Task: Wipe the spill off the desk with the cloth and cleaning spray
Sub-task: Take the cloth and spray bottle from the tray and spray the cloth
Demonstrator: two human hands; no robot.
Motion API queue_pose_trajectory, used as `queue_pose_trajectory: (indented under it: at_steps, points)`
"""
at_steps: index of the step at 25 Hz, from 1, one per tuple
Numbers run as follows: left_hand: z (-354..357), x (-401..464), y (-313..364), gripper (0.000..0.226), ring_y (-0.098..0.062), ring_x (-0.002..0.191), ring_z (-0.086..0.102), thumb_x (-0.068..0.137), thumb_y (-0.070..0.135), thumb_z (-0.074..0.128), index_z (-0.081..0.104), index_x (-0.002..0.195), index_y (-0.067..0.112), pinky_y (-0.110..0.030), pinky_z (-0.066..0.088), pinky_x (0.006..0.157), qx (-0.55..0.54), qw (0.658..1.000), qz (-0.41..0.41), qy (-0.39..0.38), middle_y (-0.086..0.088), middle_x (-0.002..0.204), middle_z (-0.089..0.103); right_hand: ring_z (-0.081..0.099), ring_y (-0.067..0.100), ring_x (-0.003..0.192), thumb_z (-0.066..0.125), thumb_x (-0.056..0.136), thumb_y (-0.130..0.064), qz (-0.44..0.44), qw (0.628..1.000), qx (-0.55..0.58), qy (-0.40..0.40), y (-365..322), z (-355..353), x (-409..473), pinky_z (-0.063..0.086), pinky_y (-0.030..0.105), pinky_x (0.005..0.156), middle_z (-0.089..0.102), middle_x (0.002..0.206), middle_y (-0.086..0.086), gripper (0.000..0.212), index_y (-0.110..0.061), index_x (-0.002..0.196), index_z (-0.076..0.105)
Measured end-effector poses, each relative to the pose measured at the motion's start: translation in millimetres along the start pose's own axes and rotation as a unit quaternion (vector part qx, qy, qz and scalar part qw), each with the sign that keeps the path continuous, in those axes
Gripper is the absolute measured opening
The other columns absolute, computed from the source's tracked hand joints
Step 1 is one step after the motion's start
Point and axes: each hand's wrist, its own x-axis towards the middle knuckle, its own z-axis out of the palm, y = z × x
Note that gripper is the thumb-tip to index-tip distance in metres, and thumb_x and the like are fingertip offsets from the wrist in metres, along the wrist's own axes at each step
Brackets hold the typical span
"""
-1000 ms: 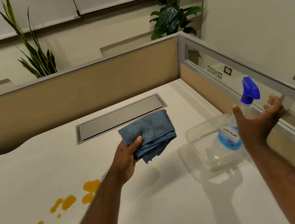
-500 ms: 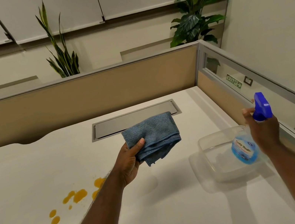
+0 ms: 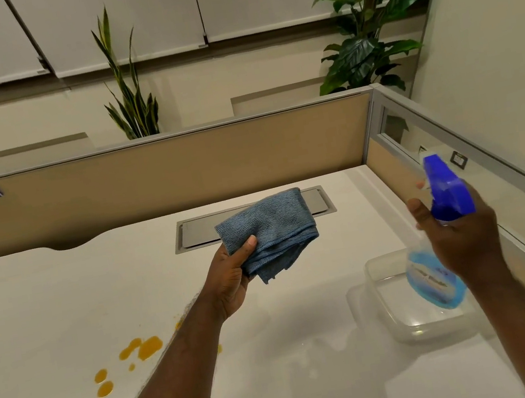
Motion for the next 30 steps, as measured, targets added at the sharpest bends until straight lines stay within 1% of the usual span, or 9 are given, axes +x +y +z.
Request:
queue_pose_trajectory:
  at_steps: [3, 5, 9, 10, 13, 18, 21, 26, 30]
  points:
    - [3, 10, 16, 0.038, -0.019, 0.099, 0.070, 0.076, 0.023, 0.070, 0.065, 0.113, 0.020, -0.033, 0.058, 0.075, -0.002, 1.000, 0.023, -0.010, -0.001, 0.108, 0.074, 0.062, 0.004, 0.063, 0.048, 0.067, -0.084, 0.051, 0.987, 0.124, -0.088, -39, 34, -17, 0.047, 0.007, 0.051, 0.062, 0.088, 0.000, 0.075, -0.020, 0.107, 0.056]
    - [7, 15, 25, 0.038, -0.017, 0.099, 0.070, 0.075, 0.028, 0.071, 0.065, 0.112, 0.021, -0.032, 0.058, 0.075, 0.003, 0.999, 0.036, -0.007, 0.002, 0.107, 0.075, 0.062, 0.004, 0.060, 0.051, 0.068, -0.082, 0.083, 0.974, 0.180, -0.113, -54, 62, -32, 0.047, 0.010, 0.049, 0.065, 0.085, 0.002, 0.065, -0.024, 0.096, 0.059]
    - [13, 18, 35, 0.039, -0.016, 0.099, 0.071, 0.078, 0.037, 0.065, 0.062, 0.114, 0.022, -0.030, 0.058, 0.074, 0.032, 0.997, 0.064, 0.007, 0.002, 0.107, 0.074, 0.063, 0.024, 0.058, 0.055, 0.077, -0.060, 0.120, 0.970, 0.176, -0.116, -74, 107, -47, 0.046, 0.011, 0.045, 0.059, 0.066, 0.012, 0.034, -0.026, 0.078, 0.055]
    - [14, 18, 35, 0.040, -0.018, 0.100, 0.070, 0.080, 0.038, 0.063, 0.061, 0.116, 0.022, -0.031, 0.058, 0.075, 0.047, 0.996, 0.078, 0.011, 0.001, 0.110, 0.073, 0.063, 0.027, 0.059, 0.054, 0.077, -0.058, 0.116, 0.971, 0.173, -0.121, -78, 114, -47, 0.048, 0.013, 0.046, 0.059, 0.066, 0.010, 0.030, -0.028, 0.077, 0.054]
    - [19, 15, 36, 0.038, -0.020, 0.104, 0.069, 0.081, 0.039, 0.062, 0.062, 0.116, 0.024, -0.036, 0.059, 0.081, 0.087, 0.987, 0.135, 0.018, 0.002, 0.112, 0.073, 0.062, 0.027, 0.062, 0.054, 0.080, -0.059, 0.079, 0.974, 0.157, -0.144, -87, 129, -43, 0.056, 0.036, 0.057, 0.056, 0.065, -0.003, 0.027, -0.033, 0.077, 0.052]
    - [19, 13, 37, 0.035, -0.020, 0.105, 0.068, 0.082, 0.040, 0.062, 0.063, 0.114, 0.027, -0.036, 0.058, 0.084, 0.100, 0.981, 0.165, 0.031, 0.002, 0.111, 0.073, 0.062, 0.031, 0.063, 0.058, 0.085, -0.054, 0.057, 0.977, 0.137, -0.156, -88, 141, -36, 0.054, 0.040, 0.060, 0.055, 0.066, -0.004, 0.024, -0.034, 0.073, 0.050]
    - [17, 13, 37, 0.037, -0.021, 0.107, 0.067, 0.081, 0.040, 0.062, 0.062, 0.116, 0.026, -0.038, 0.057, 0.087, 0.100, 0.981, 0.163, 0.036, 0.000, 0.114, 0.072, 0.064, 0.021, 0.055, 0.053, 0.079, -0.061, 0.058, 0.976, 0.134, -0.159, -87, 144, -34, 0.056, 0.036, 0.055, 0.056, 0.062, -0.004, 0.029, -0.034, 0.071, 0.051]
    - [14, 12, 35, 0.042, -0.021, 0.108, 0.066, 0.082, 0.041, 0.061, 0.061, 0.119, 0.024, -0.039, 0.056, 0.089, 0.100, 0.981, 0.158, 0.041, 0.000, 0.116, 0.071, 0.063, 0.011, 0.052, 0.052, 0.079, -0.061, 0.060, 0.974, 0.153, -0.156, -85, 147, -39, 0.050, 0.015, 0.045, 0.054, 0.058, -0.008, 0.027, -0.034, 0.073, 0.051]
    - [11, 12, 33, 0.051, -0.021, 0.109, 0.066, 0.083, 0.041, 0.061, 0.057, 0.127, 0.016, -0.035, 0.057, 0.085, 0.103, 0.982, 0.154, 0.034, -0.004, 0.119, 0.070, 0.065, 0.009, 0.051, 0.050, 0.077, -0.064, 0.078, 0.974, 0.156, -0.144, -83, 147, -36, 0.051, 0.015, 0.045, 0.056, 0.058, -0.006, 0.031, -0.033, 0.074, 0.050]
